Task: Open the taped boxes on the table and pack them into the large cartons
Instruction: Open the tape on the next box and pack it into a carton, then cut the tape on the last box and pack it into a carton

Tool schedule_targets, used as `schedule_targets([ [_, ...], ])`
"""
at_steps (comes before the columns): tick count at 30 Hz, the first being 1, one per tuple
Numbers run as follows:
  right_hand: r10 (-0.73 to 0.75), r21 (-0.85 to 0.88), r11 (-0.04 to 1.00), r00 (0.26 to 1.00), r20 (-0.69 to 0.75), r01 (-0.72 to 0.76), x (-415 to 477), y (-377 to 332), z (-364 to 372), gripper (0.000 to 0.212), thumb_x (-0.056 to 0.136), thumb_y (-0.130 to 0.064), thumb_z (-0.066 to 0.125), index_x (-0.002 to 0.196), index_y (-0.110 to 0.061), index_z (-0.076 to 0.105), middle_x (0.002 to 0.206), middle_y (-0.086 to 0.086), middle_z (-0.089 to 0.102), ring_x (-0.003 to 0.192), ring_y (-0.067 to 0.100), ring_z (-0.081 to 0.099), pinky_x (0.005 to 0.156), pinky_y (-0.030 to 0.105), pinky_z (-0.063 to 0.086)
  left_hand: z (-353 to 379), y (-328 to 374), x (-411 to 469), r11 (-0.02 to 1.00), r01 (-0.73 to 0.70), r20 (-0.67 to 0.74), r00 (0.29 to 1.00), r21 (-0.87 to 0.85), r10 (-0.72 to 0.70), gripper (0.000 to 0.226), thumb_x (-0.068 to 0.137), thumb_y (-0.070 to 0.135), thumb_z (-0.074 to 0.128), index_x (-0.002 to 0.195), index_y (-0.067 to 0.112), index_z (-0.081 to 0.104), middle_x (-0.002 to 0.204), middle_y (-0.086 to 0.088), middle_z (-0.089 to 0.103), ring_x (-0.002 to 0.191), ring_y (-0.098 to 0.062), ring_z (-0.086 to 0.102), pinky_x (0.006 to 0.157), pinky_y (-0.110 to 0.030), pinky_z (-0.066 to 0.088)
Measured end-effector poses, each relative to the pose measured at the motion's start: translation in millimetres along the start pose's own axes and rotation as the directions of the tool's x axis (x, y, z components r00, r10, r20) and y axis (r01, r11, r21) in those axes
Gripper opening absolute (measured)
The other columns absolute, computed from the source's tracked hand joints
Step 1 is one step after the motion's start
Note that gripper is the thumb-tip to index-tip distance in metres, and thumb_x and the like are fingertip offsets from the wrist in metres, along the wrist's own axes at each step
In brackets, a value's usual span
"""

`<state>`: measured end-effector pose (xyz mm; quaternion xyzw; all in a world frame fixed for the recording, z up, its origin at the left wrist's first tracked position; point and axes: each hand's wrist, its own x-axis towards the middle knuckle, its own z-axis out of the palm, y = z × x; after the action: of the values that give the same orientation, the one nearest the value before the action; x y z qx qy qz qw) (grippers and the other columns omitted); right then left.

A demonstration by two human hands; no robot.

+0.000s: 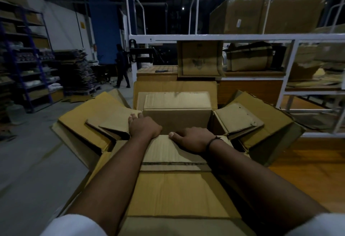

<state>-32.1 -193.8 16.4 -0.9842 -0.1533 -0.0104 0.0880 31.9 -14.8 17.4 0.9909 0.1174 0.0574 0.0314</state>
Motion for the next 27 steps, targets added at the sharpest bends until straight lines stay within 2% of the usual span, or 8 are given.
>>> schedule_targets([
  [5,-0.022,0.205,0.979,0.991,0.130,-0.005,-8.0,8.6,-12.9,0.065,0.095,-0.076,0.032,0.139,-0.034,0.054,0.131,0.000,0.062,0.110,0.018,0.057,0.091,0.040,0.047,-13.2,-2.3,-0.7,0.997,-0.028,0.074,0.997,0.069,0.022,0.093,0.085,0.071,0.060,0.156,0.014,0.040,0.169,-0.013,0.019,0.154,-0.038,0.016,0.123,-0.046,0.018],
  [9,0.001,0.219,0.975,0.987,0.159,-0.037,-23.1,28.8,-28.5,0.062,0.096,-0.072,0.035,0.141,-0.032,0.052,0.140,-0.001,0.058,0.122,0.020,0.054,0.101,0.041,0.044,-24.2,2.2,-5.5,0.987,-0.090,0.075,0.994,0.135,0.081,0.074,0.081,0.065,0.067,0.138,0.019,0.059,0.144,-0.011,0.055,0.130,-0.033,0.052,0.102,-0.040,0.044],
  [12,0.044,0.181,0.982,0.994,0.098,-0.061,-37.5,50.5,-44.1,0.057,0.098,-0.064,0.041,0.143,-0.030,0.049,0.140,-0.001,0.056,0.125,0.021,0.053,0.106,0.044,0.045,-34.3,27.2,-19.7,0.976,-0.194,0.038,0.981,0.100,0.191,0.046,0.085,0.054,0.069,0.115,0.020,0.065,0.102,-0.002,0.064,0.095,-0.022,0.063,0.083,-0.034,0.054],
  [14,0.088,0.095,0.991,0.996,0.034,-0.091,-41.5,68.1,-58.3,0.050,0.099,-0.058,0.046,0.142,-0.031,0.049,0.135,-0.001,0.059,0.117,0.021,0.056,0.101,0.043,0.048,-49.0,57.0,-30.9,0.964,-0.257,0.019,0.966,0.070,0.256,0.033,0.089,0.052,0.069,0.100,0.022,0.061,0.090,0.001,0.062,0.086,-0.018,0.064,0.085,-0.038,0.056],
  [16,0.112,-0.005,0.994,0.993,-0.033,-0.112,-44.1,86.0,-74.4,0.045,0.099,-0.052,0.049,0.138,-0.030,0.050,0.128,0.001,0.061,0.108,0.020,0.058,0.096,0.043,0.052,-66.6,91.6,-40.6,0.938,-0.341,0.001,0.940,0.059,0.342,0.030,0.090,0.052,0.067,0.093,0.024,0.058,0.089,0.000,0.062,0.084,-0.018,0.062,0.085,-0.042,0.055],
  [19,0.143,-0.082,0.984,0.977,-0.161,-0.158,-53.6,117.0,-102.7,0.044,0.100,-0.043,0.052,0.141,-0.027,0.049,0.131,0.003,0.058,0.114,0.022,0.056,0.096,0.042,0.052,-91.7,149.3,-53.9,0.884,-0.466,-0.067,0.882,0.024,0.467,0.025,0.092,0.049,0.064,0.089,0.025,0.059,0.089,0.001,0.063,0.079,-0.017,0.060,0.076,-0.039,0.056],
  [25,0.208,0.035,0.978,0.928,-0.308,-0.207,-85.0,211.1,-145.8,0.049,0.101,-0.042,0.053,0.144,-0.022,0.045,0.142,0.006,0.051,0.126,0.025,0.050,0.103,0.043,0.048,-115.0,270.9,-85.6,0.779,-0.626,-0.151,0.766,0.051,0.625,0.018,0.096,0.039,0.058,0.098,0.021,0.063,0.089,-0.001,0.063,0.078,-0.019,0.063,0.076,-0.041,0.060],
  [27,0.254,0.076,0.967,0.900,-0.353,-0.243,-101.3,246.7,-150.1,0.050,0.101,-0.041,0.052,0.146,-0.019,0.044,0.143,0.007,0.050,0.127,0.024,0.050,0.103,0.042,0.048,-115.4,310.5,-95.9,0.771,-0.637,-0.156,0.759,0.024,0.632,0.020,0.097,0.040,0.058,0.096,0.020,0.062,0.089,-0.002,0.063,0.077,-0.018,0.063,0.067,-0.035,0.057],
])
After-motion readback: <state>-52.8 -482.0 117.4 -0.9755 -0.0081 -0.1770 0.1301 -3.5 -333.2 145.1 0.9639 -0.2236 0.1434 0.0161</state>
